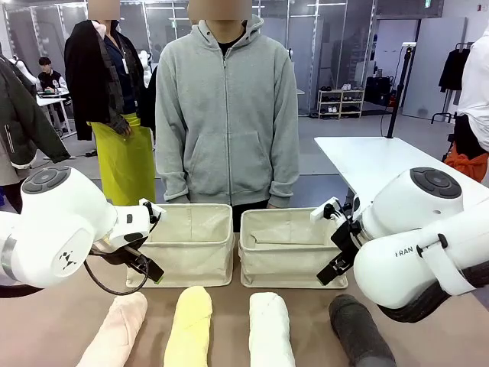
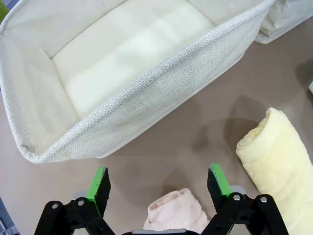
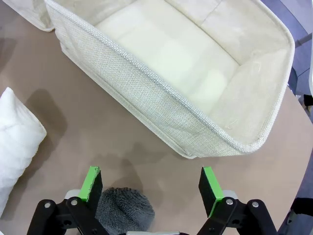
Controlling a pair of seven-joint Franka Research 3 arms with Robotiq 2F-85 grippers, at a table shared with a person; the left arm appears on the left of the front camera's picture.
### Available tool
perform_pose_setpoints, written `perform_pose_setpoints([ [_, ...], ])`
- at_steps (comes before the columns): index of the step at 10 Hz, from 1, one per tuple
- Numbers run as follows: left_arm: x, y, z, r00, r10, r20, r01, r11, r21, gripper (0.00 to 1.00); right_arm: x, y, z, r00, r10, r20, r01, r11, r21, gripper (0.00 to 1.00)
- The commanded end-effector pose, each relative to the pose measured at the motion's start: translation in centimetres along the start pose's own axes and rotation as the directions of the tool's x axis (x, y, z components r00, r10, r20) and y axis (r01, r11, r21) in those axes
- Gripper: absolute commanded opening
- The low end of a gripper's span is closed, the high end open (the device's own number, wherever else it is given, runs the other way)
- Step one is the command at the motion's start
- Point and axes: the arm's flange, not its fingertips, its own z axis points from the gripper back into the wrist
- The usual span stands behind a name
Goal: Divide the towels into two baskets.
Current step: Pick up one hotel-folded towel and place it in the Fabric basket indicated by the person.
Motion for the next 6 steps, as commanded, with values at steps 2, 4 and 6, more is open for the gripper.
perform_pose_setpoints([
  [2, 0.0, 0.0, 0.0, 1.0, 0.0, 0.0, 0.0, 1.0, 0.0, 1.0, 0.8, -0.5, 1.2, 1.0, -0.014, 0.004, 0.014, 0.999, 0.048, 1.0],
  [4, 0.5, 1.8, 2.0, 0.994, 0.102, -0.047, -0.104, 0.993, -0.058, 1.0, 2.0, -2.1, 3.6, 0.997, -0.073, -0.021, 0.075, 0.989, 0.131, 1.0],
  [6, 0.4, 4.3, 4.0, 0.98, 0.191, -0.045, -0.196, 0.943, -0.27, 1.0, 2.3, -4.3, 4.9, 0.987, -0.146, -0.063, 0.156, 0.964, 0.216, 1.0],
])
